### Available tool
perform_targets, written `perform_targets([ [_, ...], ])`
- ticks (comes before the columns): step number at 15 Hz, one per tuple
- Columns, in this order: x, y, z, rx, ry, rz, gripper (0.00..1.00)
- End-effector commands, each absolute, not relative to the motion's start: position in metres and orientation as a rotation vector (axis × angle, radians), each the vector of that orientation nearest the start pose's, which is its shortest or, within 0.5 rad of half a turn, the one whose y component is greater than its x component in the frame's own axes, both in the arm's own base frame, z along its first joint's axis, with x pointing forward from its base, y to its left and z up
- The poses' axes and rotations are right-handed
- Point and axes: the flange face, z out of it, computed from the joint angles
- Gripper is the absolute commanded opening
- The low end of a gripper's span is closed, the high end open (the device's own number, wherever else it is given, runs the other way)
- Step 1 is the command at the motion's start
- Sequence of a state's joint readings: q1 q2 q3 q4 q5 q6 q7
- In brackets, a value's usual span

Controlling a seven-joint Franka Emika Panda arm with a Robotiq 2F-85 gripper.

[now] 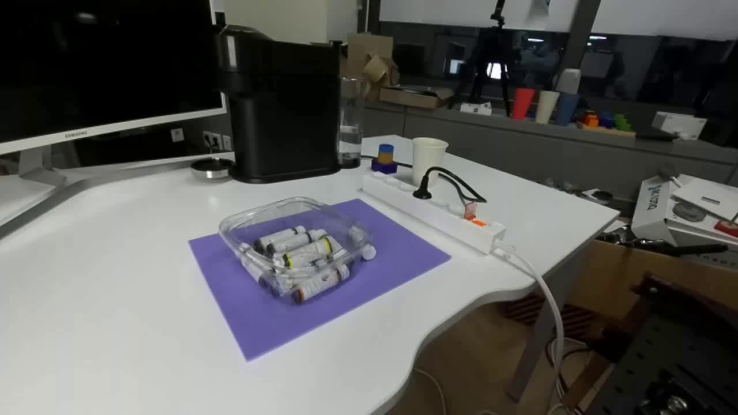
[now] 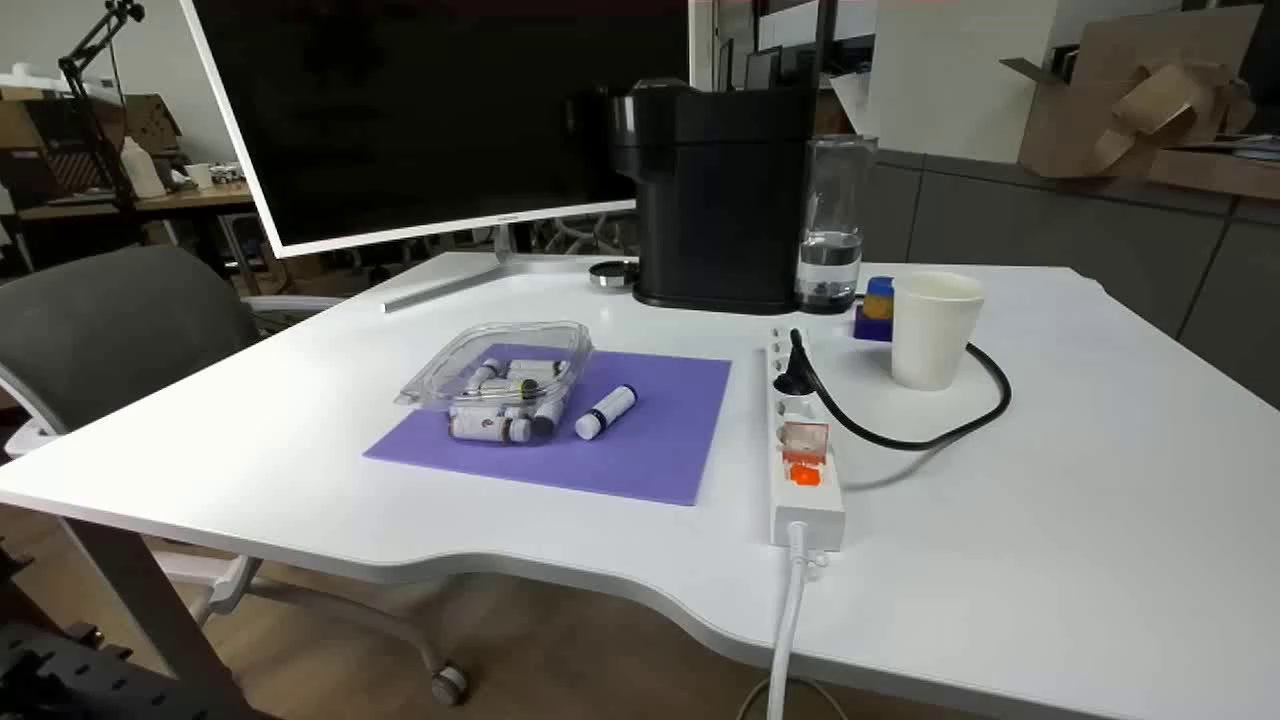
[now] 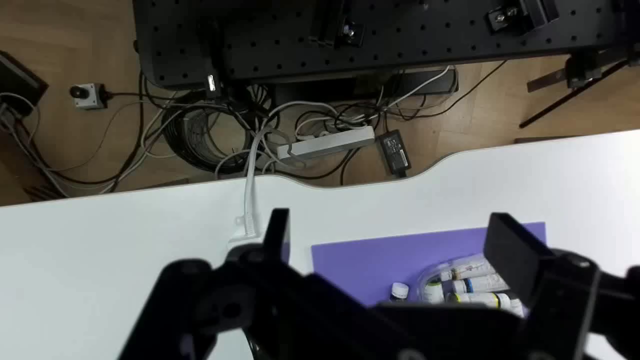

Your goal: Turn off the extension cable

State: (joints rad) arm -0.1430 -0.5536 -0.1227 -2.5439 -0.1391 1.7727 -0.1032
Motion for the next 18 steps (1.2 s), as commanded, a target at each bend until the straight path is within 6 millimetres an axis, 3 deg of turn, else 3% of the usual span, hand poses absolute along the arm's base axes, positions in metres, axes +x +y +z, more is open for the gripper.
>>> perform_targets([
  [1, 0.337, -0.105, 0.44, -3.147, 0.148, 0.36, 1.0],
  [12, 0.337, -0.103, 0.441, -3.163, 0.168, 0.328, 1.0],
  [15, 0.347, -0.107, 0.44, -3.221, 0.113, 0.241, 1.0],
  [18, 0.365, -0.128, 0.43, -3.26, 0.089, 0.108, 1.0],
])
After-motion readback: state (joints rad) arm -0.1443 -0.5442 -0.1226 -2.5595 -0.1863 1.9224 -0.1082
